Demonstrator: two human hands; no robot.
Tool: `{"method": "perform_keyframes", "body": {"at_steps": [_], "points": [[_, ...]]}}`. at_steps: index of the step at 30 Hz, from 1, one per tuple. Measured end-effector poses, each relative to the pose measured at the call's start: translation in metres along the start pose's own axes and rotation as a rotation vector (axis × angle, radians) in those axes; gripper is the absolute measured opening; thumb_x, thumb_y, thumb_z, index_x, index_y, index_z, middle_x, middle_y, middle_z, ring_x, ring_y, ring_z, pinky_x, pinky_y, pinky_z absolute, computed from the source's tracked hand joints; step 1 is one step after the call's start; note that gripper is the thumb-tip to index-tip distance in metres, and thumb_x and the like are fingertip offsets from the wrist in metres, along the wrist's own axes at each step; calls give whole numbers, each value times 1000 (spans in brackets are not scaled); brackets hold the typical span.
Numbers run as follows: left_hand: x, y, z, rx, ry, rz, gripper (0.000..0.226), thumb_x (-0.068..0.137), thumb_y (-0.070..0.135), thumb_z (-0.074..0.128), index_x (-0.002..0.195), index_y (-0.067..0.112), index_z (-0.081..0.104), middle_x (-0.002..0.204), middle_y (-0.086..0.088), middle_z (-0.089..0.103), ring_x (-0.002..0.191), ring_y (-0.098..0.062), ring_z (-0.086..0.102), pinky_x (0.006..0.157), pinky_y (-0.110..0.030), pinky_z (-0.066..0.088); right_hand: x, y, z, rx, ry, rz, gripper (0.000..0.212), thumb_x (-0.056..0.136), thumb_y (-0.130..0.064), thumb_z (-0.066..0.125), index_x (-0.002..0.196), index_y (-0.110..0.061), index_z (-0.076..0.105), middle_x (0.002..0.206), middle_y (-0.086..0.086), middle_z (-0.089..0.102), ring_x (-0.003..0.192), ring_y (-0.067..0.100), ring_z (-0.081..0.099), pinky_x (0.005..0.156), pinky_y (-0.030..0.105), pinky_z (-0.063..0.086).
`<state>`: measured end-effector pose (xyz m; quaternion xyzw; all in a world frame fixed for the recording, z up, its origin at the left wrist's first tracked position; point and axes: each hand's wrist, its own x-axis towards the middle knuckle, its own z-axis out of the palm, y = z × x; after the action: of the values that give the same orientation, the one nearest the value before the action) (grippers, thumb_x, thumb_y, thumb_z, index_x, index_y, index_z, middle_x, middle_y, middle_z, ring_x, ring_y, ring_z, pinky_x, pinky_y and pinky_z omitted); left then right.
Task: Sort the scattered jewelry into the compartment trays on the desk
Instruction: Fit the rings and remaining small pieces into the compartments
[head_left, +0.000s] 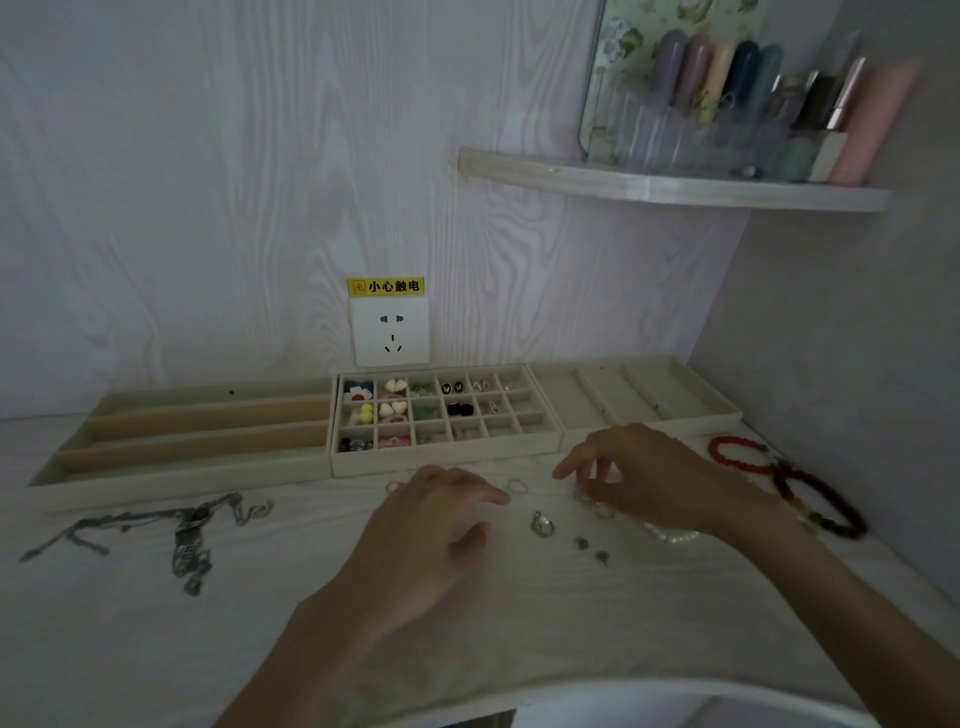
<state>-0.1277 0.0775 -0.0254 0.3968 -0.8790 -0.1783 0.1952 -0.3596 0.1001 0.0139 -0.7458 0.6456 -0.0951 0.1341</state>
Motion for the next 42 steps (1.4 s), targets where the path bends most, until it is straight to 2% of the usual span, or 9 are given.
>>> {"method": "perform_keyframes", "body": {"at_steps": [5, 9, 13, 20, 25, 29, 32, 36, 42], "points": [[15, 22, 24, 43, 27, 9, 31, 92, 44, 49, 122, 41, 55, 120, 19, 53, 111, -3, 40, 89, -21, 36, -19, 2, 6, 60, 85, 11, 15, 86, -28, 64, 99, -34, 71, 91, -15, 65, 81, 1, 58, 70, 17, 45], [20, 25, 35, 39, 46, -54, 25, 91, 46, 48, 113, 43, 60, 110, 20, 57, 100, -1, 44, 76, -20, 32, -21, -3, 23, 29, 126, 7, 19, 82, -40, 67, 99, -33, 72, 83, -16, 59, 78, 0, 52, 63, 8, 34], [21, 21, 36, -6, 30, -68, 22, 90, 41, 53, 110, 43, 62, 109, 20, 59, 101, -3, 48, 80, -21, 40, -15, -6, 36, 15, 193, -14, 23, 81, -46, 65, 99, -33, 72, 82, -15, 60, 77, 0, 49, 64, 13, 28], [19, 12, 32, -63, 31, -108, 29, 87, 33, 59, 115, 42, 59, 109, 26, 62, 96, 6, 50, 80, -17, 37, -11, -16, 44, -96, 243, -86, 23, 87, -47, 56, 103, -37, 71, 90, -6, 67, 86, 13, 59, 78, 27, 32], [20, 10, 30, -129, 35, -124, 30, 85, 33, 62, 114, 43, 59, 95, 29, 62, 88, 10, 51, 74, -11, 36, -12, -20, 49, -232, 258, -116, 32, 93, -49, 45, 106, -34, 69, 94, -6, 65, 91, 14, 56, 77, 27, 25], [19, 8, 29, -128, 26, -154, 31, 83, 35, 63, 113, 44, 58, 96, 28, 61, 90, 9, 53, 73, -14, 38, -10, -17, 48, -189, 235, -114, 29, 96, -40, 44, 103, -31, 70, 90, -4, 64, 86, 17, 57, 77, 29, 30], [16, 9, 29, -94, 41, -173, 24, 82, 41, 64, 105, 43, 59, 89, 28, 56, 85, 8, 51, 65, -8, 33, -11, -15, 46, -154, 211, -92, 28, 97, -39, 43, 109, -33, 68, 93, -5, 63, 86, 14, 57, 75, 27, 29], [17, 12, 31, -84, 70, -192, 19, 78, 50, 65, 94, 40, 60, 86, 26, 58, 81, 7, 52, 66, -16, 38, -9, -16, 45, -96, 219, -55, 28, 95, -40, 45, 110, -32, 68, 94, -5, 67, 86, 13, 58, 73, 23, 25], [24, 19, 33, -38, 89, -160, 18, 84, 49, 59, 97, 39, 67, 95, 21, 65, 80, 5, 52, 70, -19, 39, -10, -15, 42, -35, 243, 6, 24, 94, -38, 51, 102, -30, 72, 86, -4, 70, 77, 9, 58, 71, 21, 29]]}}
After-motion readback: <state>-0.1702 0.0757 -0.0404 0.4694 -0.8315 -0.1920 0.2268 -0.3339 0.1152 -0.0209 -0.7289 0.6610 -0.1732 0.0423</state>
